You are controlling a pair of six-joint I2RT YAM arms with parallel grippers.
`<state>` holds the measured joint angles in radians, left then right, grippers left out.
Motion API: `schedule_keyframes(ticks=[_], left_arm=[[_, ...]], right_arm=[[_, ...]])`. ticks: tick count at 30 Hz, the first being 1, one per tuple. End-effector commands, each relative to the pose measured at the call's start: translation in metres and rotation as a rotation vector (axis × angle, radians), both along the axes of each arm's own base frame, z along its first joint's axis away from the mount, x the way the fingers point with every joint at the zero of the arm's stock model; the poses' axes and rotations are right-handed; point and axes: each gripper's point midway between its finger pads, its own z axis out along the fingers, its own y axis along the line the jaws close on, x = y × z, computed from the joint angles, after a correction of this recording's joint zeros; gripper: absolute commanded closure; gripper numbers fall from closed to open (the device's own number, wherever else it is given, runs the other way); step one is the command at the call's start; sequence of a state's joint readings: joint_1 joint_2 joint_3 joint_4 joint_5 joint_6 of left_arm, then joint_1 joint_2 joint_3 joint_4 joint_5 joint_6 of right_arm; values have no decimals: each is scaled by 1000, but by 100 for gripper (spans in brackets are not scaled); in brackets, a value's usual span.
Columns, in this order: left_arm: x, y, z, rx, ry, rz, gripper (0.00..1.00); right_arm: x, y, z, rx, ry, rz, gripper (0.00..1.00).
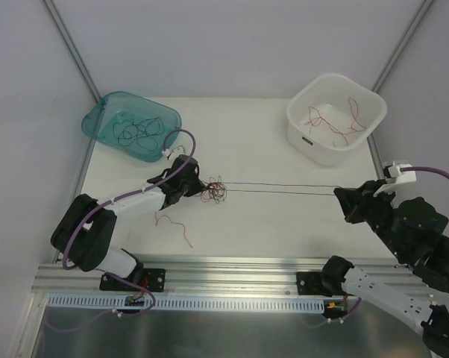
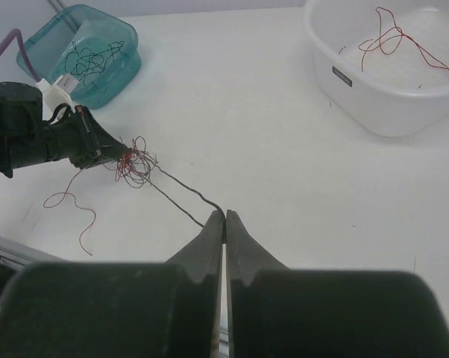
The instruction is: Untangle the cables
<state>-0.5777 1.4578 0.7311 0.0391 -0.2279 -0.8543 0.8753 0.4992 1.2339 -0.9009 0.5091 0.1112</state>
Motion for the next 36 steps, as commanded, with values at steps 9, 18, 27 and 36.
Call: schedule_keyframes(ticks=[9, 18, 27, 36], left_arm=[[3, 58, -18, 171, 95, 82, 93], [-32, -20, 68, -103, -47, -247, 96], [-73, -44, 65, -132, -37, -373, 92], [-83, -59, 61, -94, -57, -462, 92]], right_arm=[[-18, -44, 37, 8, -86, -69, 99], [26, 70, -83, -88, 228, 99, 97], [38, 147, -137, -80, 407, 275, 30], [33, 177, -140, -7, 381, 415, 23]])
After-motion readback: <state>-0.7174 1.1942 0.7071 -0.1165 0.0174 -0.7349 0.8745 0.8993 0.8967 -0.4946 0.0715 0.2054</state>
